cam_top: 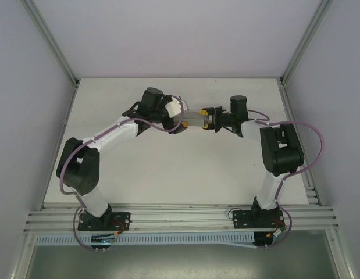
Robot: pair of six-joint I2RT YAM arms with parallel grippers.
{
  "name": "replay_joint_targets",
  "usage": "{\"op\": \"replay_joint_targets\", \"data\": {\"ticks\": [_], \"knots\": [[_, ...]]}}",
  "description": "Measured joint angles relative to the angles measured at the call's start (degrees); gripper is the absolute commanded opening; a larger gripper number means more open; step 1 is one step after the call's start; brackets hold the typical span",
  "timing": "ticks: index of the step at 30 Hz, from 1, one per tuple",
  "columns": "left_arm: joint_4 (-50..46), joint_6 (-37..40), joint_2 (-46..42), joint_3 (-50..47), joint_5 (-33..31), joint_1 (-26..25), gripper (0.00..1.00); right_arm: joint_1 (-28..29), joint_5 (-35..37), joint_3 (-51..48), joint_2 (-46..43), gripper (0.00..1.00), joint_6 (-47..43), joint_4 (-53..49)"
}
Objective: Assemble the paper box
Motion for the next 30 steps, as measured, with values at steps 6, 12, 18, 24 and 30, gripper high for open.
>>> {"op": "replay_joint_targets", "data": {"ticks": [6, 12, 18, 24, 30], "knots": [[-7.26, 6.82, 0.17, 1.6, 0.02, -1.81, 0.98, 0.68, -1.09, 0.0, -1.07, 0.13, 4.72, 1.07], [-9.07, 11.13, 0.17, 0.59, -1.79, -2.45, 0.97, 1.36, -2.75, 0.28, -1.64, 0.13, 5.18, -1.55], [-9.99, 14.23, 0.11, 0.96, -8.41, -2.47, 0.87, 2.71, -2.49, 1.7, -2.89, 0.13, 3.91, -8.15], [-7.76, 15.5, -3.19, -2.84, -9.44, -2.51, 0.77, 3.65, -3.52, 1.7, -2.93, 0.17, 3.54, -10.21], [-7.5, 16.37, -5.25, -3.76, -8.94, -2.71, 0.55, 3.8, -4.0, 1.86, -4.22, 0.24, 3.72, -10.14]]}}
